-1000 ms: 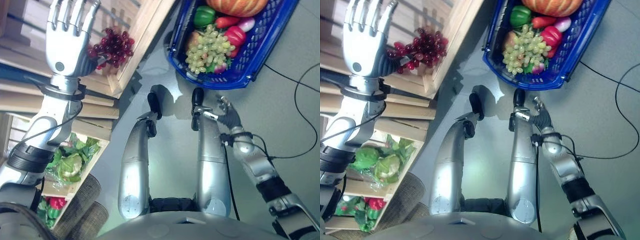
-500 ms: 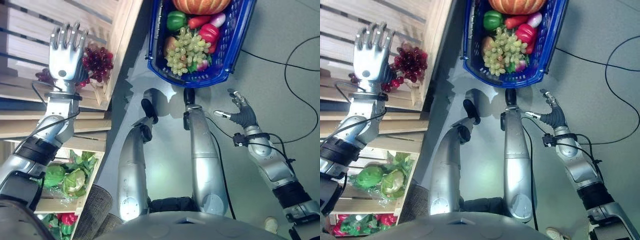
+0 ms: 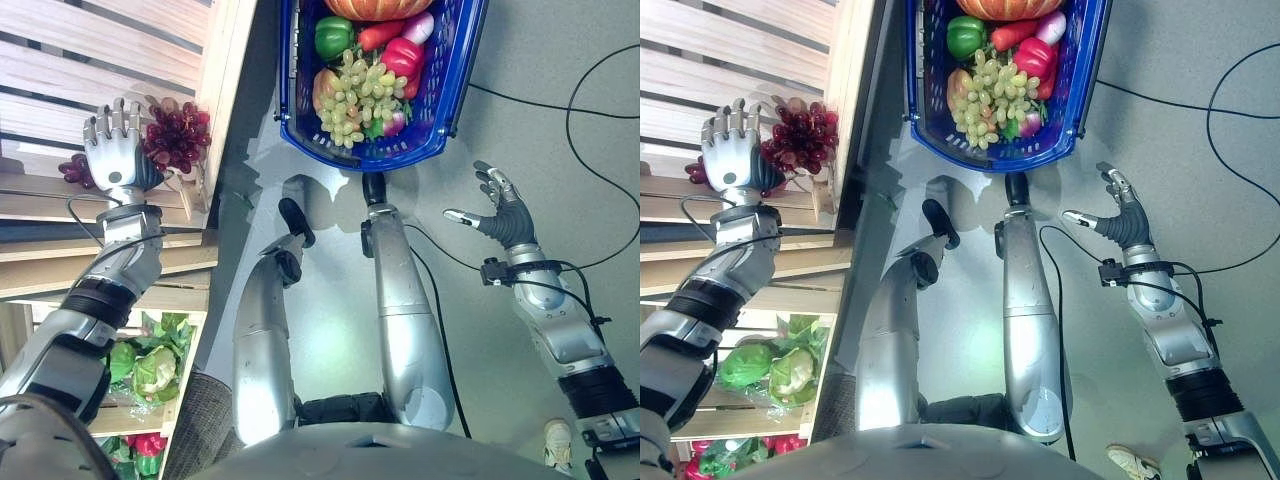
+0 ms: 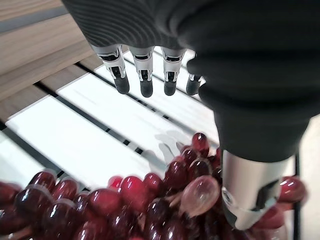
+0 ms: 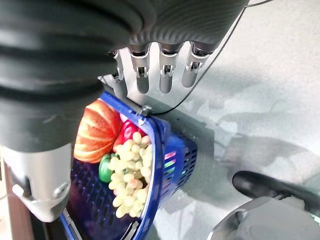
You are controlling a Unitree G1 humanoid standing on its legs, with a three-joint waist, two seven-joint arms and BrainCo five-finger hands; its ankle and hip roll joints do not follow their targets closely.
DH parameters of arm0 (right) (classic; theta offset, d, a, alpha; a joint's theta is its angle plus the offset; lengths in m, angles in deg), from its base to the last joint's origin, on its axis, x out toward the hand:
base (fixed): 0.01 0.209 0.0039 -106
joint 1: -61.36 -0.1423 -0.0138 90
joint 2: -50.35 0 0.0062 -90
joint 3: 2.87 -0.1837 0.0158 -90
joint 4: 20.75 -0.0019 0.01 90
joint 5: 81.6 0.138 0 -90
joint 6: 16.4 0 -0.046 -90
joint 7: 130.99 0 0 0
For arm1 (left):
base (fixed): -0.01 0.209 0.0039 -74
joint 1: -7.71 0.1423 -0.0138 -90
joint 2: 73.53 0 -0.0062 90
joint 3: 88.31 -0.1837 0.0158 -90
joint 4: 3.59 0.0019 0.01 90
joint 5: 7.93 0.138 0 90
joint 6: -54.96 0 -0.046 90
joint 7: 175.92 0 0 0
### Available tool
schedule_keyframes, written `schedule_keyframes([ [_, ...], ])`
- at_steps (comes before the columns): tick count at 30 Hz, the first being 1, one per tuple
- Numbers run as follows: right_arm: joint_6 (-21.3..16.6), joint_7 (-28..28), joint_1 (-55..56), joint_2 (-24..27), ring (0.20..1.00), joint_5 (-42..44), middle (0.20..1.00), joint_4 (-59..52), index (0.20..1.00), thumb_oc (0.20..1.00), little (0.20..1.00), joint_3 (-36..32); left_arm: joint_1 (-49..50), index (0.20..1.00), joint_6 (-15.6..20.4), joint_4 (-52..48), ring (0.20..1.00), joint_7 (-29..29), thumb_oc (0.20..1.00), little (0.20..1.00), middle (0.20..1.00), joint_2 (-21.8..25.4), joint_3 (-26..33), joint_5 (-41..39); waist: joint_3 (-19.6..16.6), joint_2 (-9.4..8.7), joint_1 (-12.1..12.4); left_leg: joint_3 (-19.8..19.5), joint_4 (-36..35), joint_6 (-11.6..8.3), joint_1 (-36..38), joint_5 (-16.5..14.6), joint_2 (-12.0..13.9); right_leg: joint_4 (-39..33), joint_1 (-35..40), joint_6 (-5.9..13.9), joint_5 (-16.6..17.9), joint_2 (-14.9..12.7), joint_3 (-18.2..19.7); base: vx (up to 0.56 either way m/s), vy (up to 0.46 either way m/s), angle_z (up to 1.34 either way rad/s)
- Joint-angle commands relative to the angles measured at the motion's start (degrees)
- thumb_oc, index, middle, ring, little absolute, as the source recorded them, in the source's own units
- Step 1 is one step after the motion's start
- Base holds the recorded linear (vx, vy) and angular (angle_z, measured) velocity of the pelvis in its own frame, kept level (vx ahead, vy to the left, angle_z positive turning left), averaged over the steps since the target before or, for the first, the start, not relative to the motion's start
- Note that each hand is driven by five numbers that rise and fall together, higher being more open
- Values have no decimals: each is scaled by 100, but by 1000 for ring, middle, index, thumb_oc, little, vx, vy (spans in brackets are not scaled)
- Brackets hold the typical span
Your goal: Pick up fruits and vegetables into the basket
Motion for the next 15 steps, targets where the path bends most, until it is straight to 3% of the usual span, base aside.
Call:
schedule_keyframes([
  [1, -175, -135, 259, 60, 1000, 10, 1000, -372, 1000, 1000, 1000, -115, 28, 1000, -404, 612, 1000, 225, 1000, 1000, 1000, -13, 387, -208, -293, 123, -341, 41, 137, 214, -264, -426, -134, 162, -113, 290, -365, 294, -361, 15, 60, -1],
  [8, -96, -224, 52, 31, 1000, 93, 1000, -182, 1000, 1000, 1000, -95, -534, 1000, -682, 1335, 1000, 86, 1000, 1000, 1000, -71, 353, -394, -293, 47, -429, 39, 312, 241, -538, -458, -85, 293, -396, 277, -318, 316, -305, 4, 24, -1],
  [15, -183, -255, -155, -60, 1000, 137, 1000, 96, 1000, 1000, 1000, 53, -970, 1000, -490, 2084, 1000, -83, 1000, 1000, 1000, -206, 261, -1110, -293, -17, -487, -4, 369, 256, -719, -449, -92, 323, -567, 271, -272, 377, -258, 0, 0, 0],
])
